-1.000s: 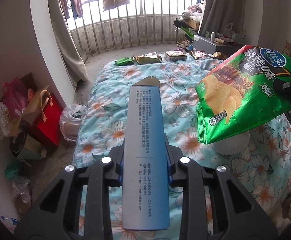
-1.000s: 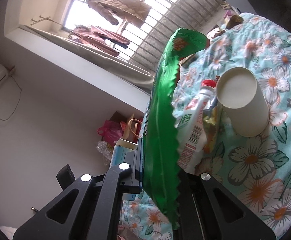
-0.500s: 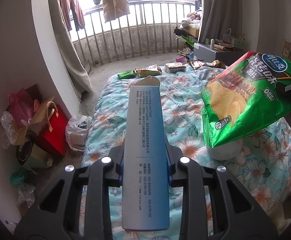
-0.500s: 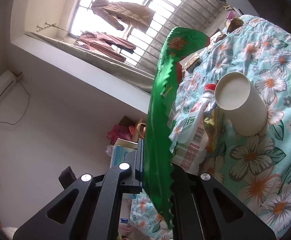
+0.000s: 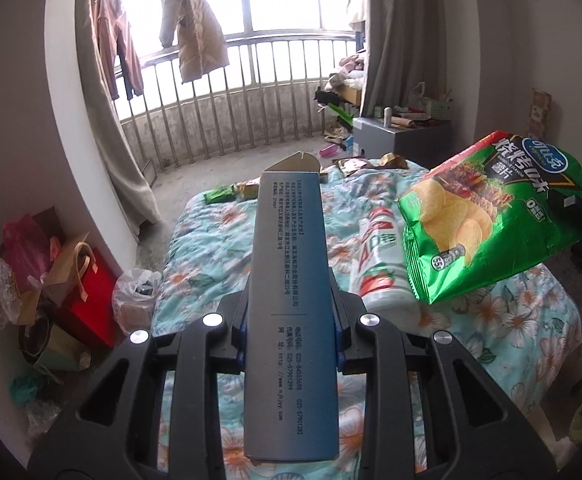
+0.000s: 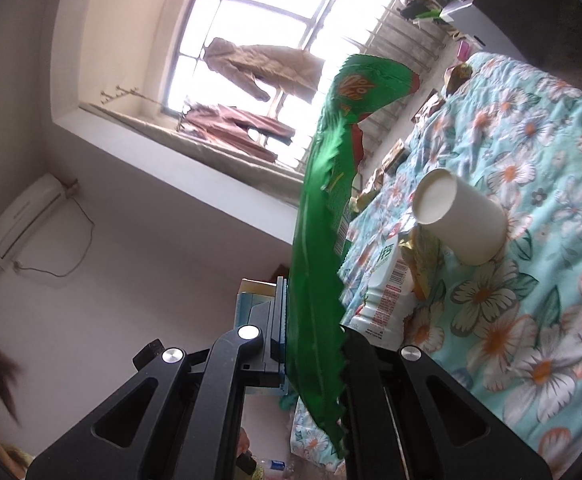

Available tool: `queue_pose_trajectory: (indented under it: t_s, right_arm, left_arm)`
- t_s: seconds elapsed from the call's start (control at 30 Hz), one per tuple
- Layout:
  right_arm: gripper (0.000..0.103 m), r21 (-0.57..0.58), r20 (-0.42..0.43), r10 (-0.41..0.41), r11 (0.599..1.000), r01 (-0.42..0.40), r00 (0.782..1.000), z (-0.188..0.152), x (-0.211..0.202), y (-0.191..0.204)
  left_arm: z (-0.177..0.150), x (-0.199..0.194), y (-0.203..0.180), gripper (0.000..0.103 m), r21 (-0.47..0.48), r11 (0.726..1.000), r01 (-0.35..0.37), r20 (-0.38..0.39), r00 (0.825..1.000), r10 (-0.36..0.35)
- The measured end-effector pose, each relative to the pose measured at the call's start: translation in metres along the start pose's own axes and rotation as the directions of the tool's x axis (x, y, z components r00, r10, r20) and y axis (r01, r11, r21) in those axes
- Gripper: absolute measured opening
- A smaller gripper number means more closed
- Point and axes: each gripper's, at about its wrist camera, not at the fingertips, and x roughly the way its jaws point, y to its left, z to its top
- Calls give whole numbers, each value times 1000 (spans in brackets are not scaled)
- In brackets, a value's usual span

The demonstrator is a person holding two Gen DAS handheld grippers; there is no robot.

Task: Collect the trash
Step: 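Lift the box and green chip bag up off the bed, then carry the box and green chip bag toward the blue wastebasket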

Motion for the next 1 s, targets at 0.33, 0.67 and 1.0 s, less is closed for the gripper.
queue_pose_trajectory:
  t_s: [0.33,0.67,1.0]
  right_arm:
    - [4,64,71,62,996,-66,996,-13,-45,-29]
    - [4,41,189,99,993,-108,977,-5,-99,-35]
    - [4,74,372,74,991,-109,925,-1,-188,-69]
  left_arm:
    - [12,-13,-40,28,53,996,71,36,997,-73]
    - [36,-29,-101,28,114,975,190,67,978,-198]
    - [57,-21,-198,28,190,911,367,25,926,-378]
